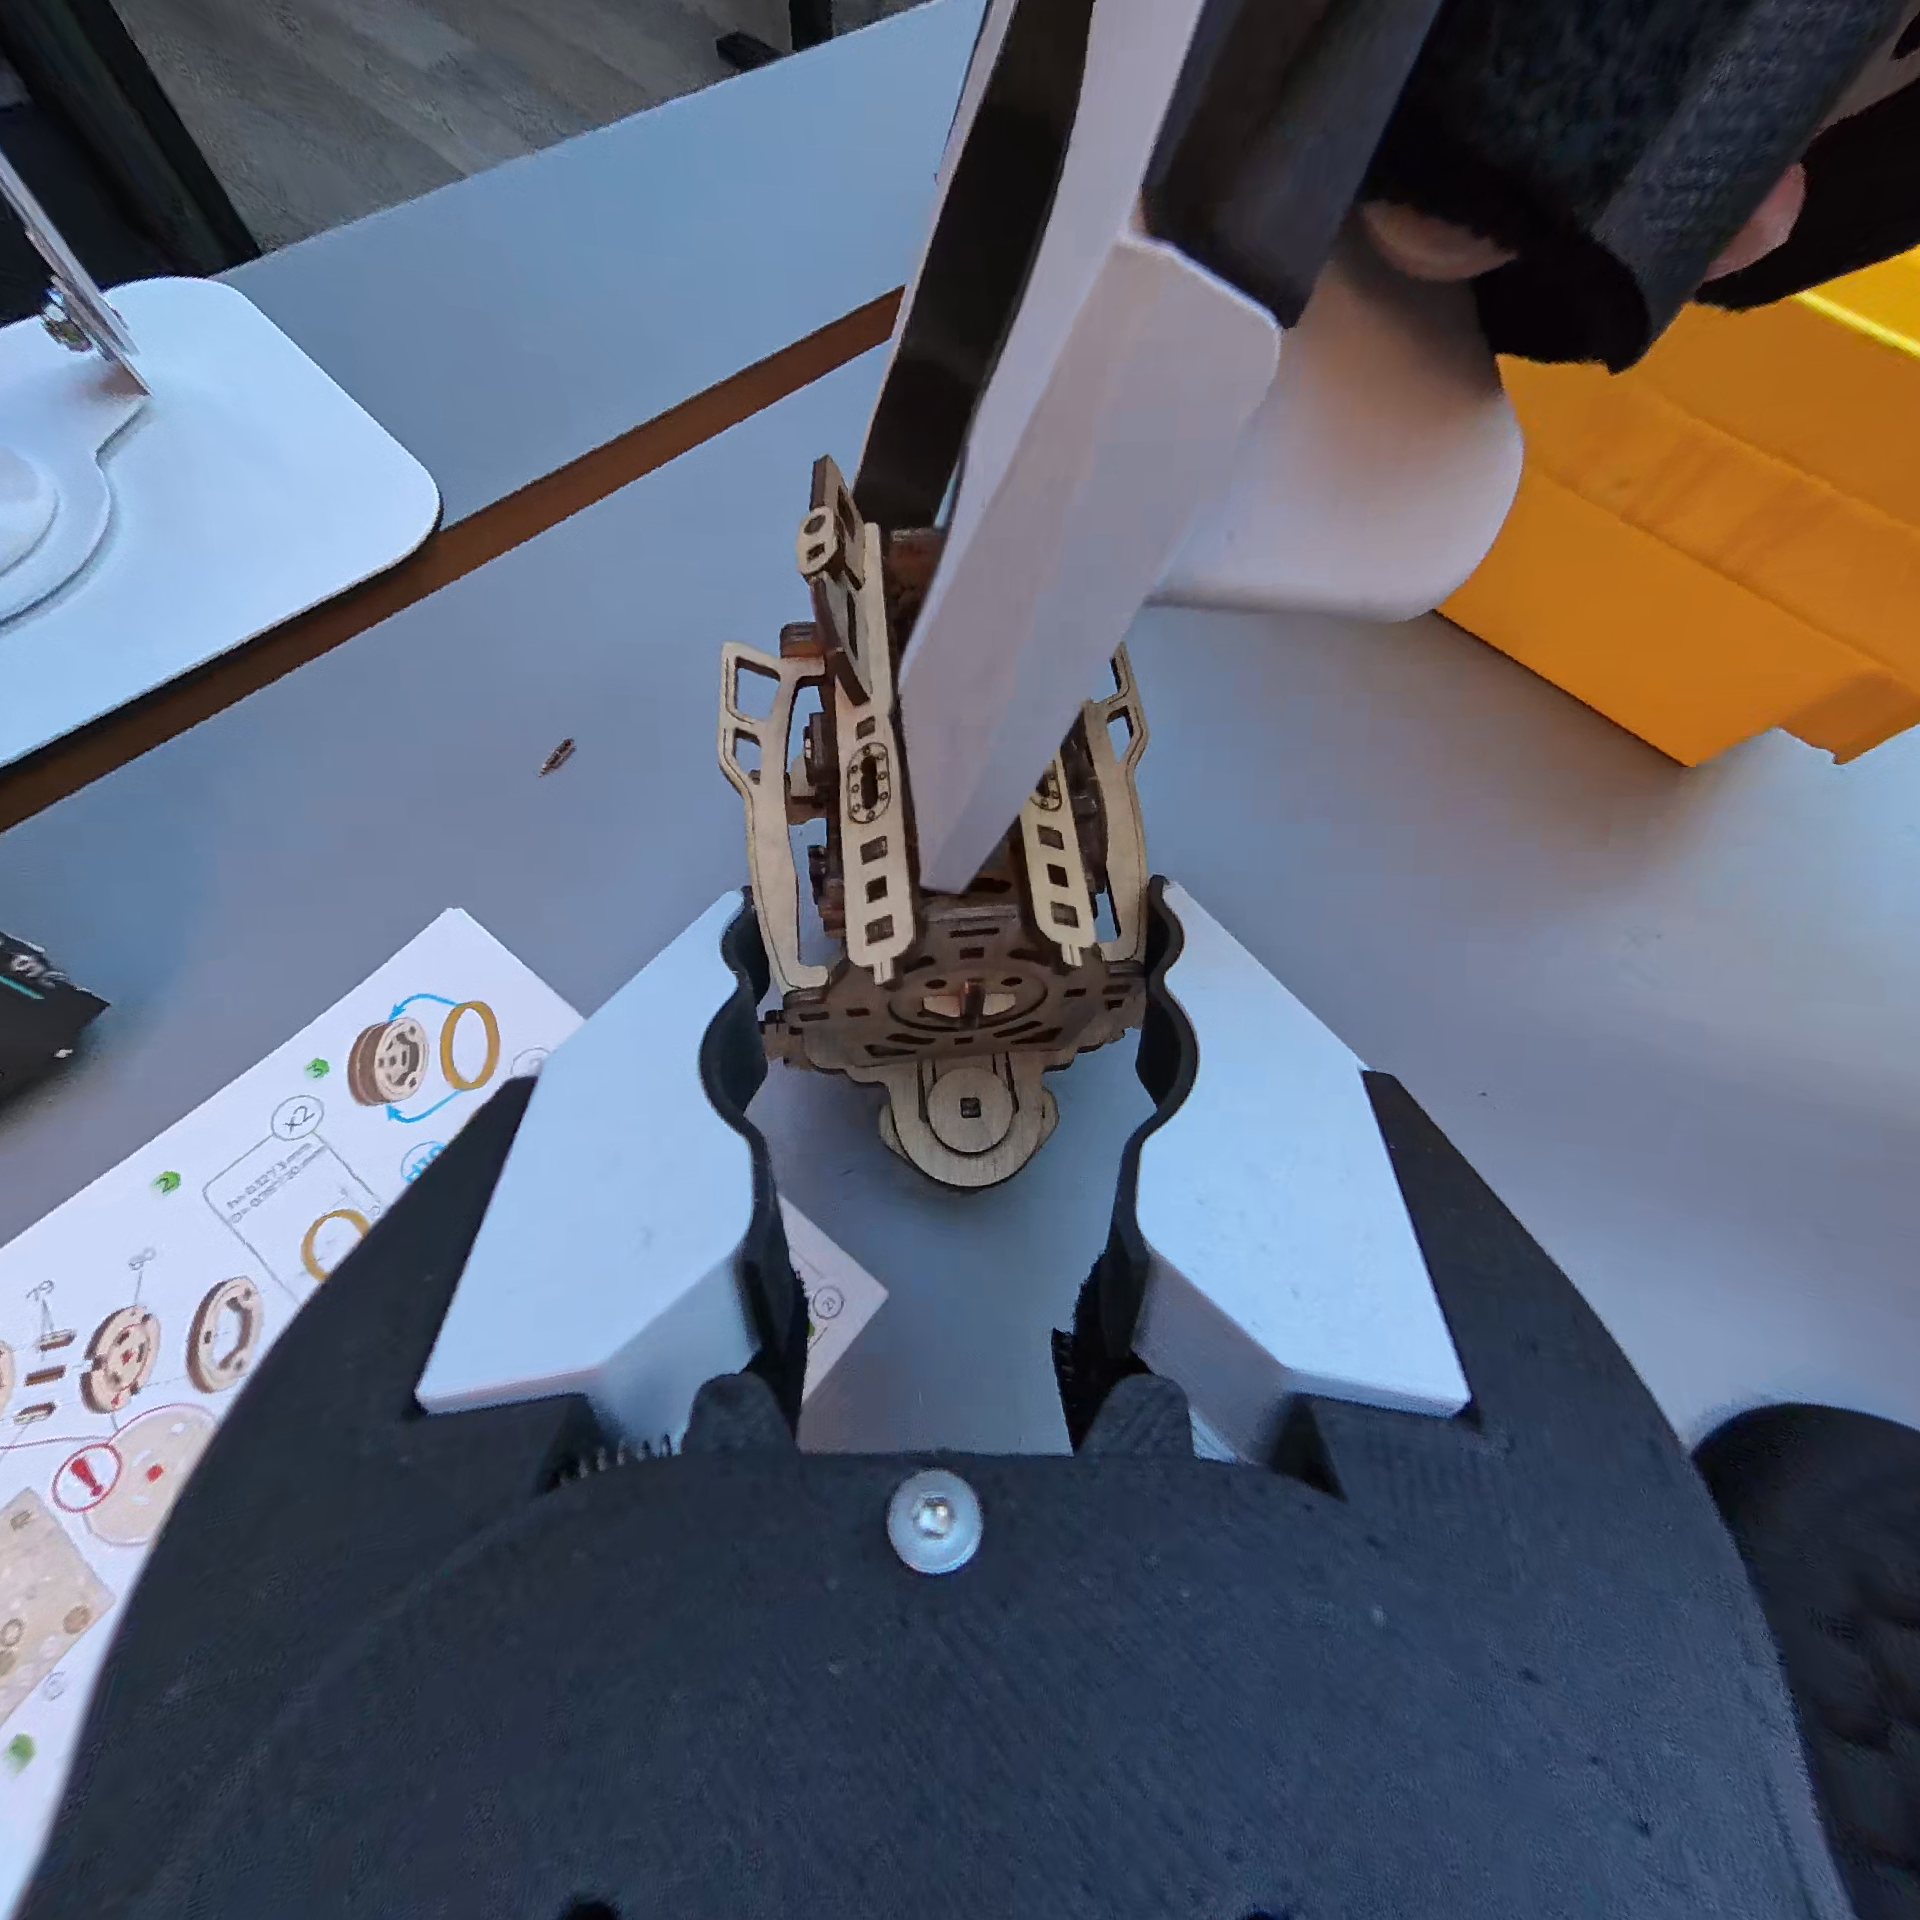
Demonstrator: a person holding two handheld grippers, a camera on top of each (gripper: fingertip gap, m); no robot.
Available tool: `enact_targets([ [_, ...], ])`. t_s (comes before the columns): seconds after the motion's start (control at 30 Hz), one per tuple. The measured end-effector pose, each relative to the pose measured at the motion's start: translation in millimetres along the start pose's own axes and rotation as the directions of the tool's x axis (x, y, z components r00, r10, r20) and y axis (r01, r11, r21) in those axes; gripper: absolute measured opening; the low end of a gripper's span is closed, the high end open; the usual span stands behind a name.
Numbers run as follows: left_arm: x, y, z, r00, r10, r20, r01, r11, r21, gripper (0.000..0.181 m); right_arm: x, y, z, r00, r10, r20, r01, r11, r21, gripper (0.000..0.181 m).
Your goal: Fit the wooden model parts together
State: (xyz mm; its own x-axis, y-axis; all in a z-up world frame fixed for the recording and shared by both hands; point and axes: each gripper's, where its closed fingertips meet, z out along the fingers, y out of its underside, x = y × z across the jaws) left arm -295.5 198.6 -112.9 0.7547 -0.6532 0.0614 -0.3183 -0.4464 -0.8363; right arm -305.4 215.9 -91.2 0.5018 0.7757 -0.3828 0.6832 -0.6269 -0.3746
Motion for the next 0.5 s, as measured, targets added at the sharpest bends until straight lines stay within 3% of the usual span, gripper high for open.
enact_targets([
  [0.23, -16.6, 11.3, -65.6, 0.999, -0.001, 0.042, 0.0, 1.0, 0.012, 0.072, -65.9, -24.6, 12.5, 0.999, -0.05, -0.021, 0.05, 0.999, -0.015, 0.08],
  [0.5, -61.9, 66.7, -169.2, 0.99, 0.0, 0.144, 0.003, 1.0, -0.023, 0.071, -171.5, -65.5, 70.8, 0.991, -0.125, 0.057, 0.127, 0.991, -0.035, 0.081],
])
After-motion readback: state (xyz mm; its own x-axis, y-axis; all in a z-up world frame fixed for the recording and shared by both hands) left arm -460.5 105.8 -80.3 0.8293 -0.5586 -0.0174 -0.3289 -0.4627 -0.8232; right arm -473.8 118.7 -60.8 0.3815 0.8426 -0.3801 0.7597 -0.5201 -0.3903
